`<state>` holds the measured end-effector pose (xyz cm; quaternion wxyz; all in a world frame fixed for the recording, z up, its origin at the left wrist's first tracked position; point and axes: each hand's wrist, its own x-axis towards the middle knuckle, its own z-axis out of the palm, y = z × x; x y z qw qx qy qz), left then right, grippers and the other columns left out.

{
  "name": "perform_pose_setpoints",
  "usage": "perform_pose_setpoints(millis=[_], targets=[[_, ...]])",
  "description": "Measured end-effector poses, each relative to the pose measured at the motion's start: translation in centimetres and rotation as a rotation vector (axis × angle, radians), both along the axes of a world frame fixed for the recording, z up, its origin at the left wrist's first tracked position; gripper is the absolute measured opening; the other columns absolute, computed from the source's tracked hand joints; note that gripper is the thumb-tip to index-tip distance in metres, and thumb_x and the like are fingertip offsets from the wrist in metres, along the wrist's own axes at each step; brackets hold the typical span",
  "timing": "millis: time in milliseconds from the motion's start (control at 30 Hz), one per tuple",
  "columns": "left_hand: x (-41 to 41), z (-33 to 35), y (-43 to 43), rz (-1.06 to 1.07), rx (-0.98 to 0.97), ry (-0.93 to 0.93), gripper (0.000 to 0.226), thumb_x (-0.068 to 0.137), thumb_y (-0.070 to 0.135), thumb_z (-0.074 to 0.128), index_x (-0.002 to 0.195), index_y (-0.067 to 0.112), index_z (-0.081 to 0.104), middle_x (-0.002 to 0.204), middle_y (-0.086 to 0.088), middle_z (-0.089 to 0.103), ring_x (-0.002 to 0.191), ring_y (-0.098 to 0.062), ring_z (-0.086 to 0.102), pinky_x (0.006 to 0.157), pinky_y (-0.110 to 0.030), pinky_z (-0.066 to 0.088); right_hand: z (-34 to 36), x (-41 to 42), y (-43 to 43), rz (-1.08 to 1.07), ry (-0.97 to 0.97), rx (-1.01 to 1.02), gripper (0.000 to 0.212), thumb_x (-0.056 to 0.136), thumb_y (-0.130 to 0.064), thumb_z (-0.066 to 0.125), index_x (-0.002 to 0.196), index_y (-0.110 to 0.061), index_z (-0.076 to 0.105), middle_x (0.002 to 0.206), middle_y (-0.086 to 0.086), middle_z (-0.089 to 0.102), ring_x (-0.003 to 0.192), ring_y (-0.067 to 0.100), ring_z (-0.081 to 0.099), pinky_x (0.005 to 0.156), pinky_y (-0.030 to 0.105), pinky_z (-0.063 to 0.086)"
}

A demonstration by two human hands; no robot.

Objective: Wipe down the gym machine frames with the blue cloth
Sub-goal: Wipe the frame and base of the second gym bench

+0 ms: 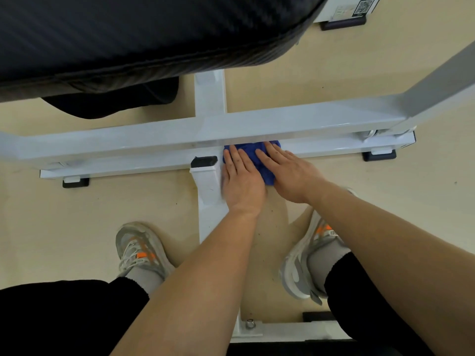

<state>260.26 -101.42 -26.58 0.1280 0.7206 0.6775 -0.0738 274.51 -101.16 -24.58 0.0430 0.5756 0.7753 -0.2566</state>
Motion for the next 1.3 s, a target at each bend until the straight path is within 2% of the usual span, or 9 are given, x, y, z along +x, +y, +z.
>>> perform_pose_setpoints(millis=[200,400,500,567,700,833,1033,1200,1300], targets=[[-0.4,0.8,0.9,0.031,-0.071,-0.040,0.065,0.104,0.019,0.031,0.153,-0.003,-0.005,0.162,-0.021,-0.010,0.150,-0.035,-0.013,0.123,-0.039,-0.002,0.0,-1.2,1.2,0.047,-0.031,-0.021,0.066,0.103,-0.027,0.034,0.159,-0.022,-0.001,0.166,0.003,-0.007,0.153,0.017,-0.004,0.125,0.039,0.008],[-0.4,1.3,0.7,-0.299,-0.172,-0.078,0.069,0.104,0.019,0.035,0.155,0.004,-0.010,0.162,-0.013,-0.021,0.149,-0.034,-0.020,0.123,-0.041,-0.001,0.9,2.0,-1.1,-0.089,-0.108,-0.077,0.078,0.098,-0.022,0.042,0.158,-0.024,-0.007,0.164,0.002,-0.017,0.152,0.014,-0.008,0.124,0.035,0.002],[1.2,1.3,0.6,-0.378,-0.140,-0.080,0.071,0.103,0.020,0.037,0.154,0.004,-0.010,0.162,-0.014,-0.019,0.149,-0.036,-0.018,0.123,-0.041,0.002,0.8,2.9,-1.7,-0.184,-0.106,-0.106,0.078,0.097,-0.021,0.042,0.158,-0.024,-0.007,0.164,0.001,-0.017,0.152,0.014,-0.008,0.123,0.034,0.002],[1.1,1.0,0.5,-0.319,-0.090,-0.061,0.066,0.104,0.019,0.033,0.154,0.002,-0.007,0.163,-0.017,-0.013,0.150,-0.036,-0.012,0.123,-0.042,0.005,1.0,2.4,-1.2,-0.211,-0.062,-0.121,0.078,0.096,-0.018,0.044,0.159,-0.024,-0.003,0.165,0.002,-0.014,0.153,0.015,-0.005,0.124,0.035,0.003],[-1.0,0.3,0.5,-0.069,-0.082,-0.014,0.071,0.102,0.022,0.040,0.154,-0.004,0.000,0.162,-0.025,-0.001,0.150,-0.040,-0.007,0.123,-0.044,0.001,0.8,-2.0,0.7,-0.080,0.024,-0.116,0.070,0.100,-0.027,0.041,0.159,-0.023,0.003,0.166,0.002,-0.007,0.153,0.017,-0.003,0.124,0.037,0.005],[-1.1,0.5,1.3,-0.085,-0.145,-0.032,0.067,0.102,0.026,0.028,0.154,-0.002,-0.003,0.162,-0.022,-0.008,0.150,-0.039,-0.012,0.123,-0.046,-0.004,0.5,-2.8,1.0,-0.078,0.006,-0.095,0.069,0.101,-0.029,0.038,0.159,-0.023,0.001,0.166,0.001,-0.007,0.153,0.016,-0.004,0.125,0.038,0.005],[2.1,1.6,1.4,-0.370,-0.184,-0.110,0.067,0.103,0.013,0.033,0.155,0.006,-0.008,0.164,-0.009,-0.017,0.150,-0.031,-0.016,0.124,-0.039,0.005,1.1,5.2,-1.5,-0.177,-0.115,-0.083,0.081,0.094,-0.012,0.042,0.158,-0.027,-0.006,0.165,-0.002,-0.012,0.153,0.012,-0.004,0.125,0.036,0.002],[8.7,1.9,1.4,-0.578,-0.205,-0.148,0.069,0.101,0.013,0.035,0.156,0.006,-0.006,0.163,-0.011,-0.018,0.150,-0.034,-0.016,0.124,-0.042,0.004,1.9,10.8,-3.5,-0.397,-0.155,-0.138,0.083,0.092,-0.009,0.043,0.159,-0.026,-0.003,0.165,-0.003,-0.014,0.153,0.011,-0.004,0.123,0.035,0.005],[9.4,1.6,1.7,-0.601,-0.196,-0.181,0.068,0.103,0.015,0.036,0.157,0.009,-0.005,0.164,-0.008,-0.015,0.151,-0.028,-0.014,0.124,-0.038,0.001,1.6,10.9,-3.7,-0.454,-0.168,-0.127,0.080,0.095,-0.016,0.044,0.159,-0.021,-0.003,0.166,0.001,-0.013,0.153,0.015,-0.005,0.122,0.034,0.004]])
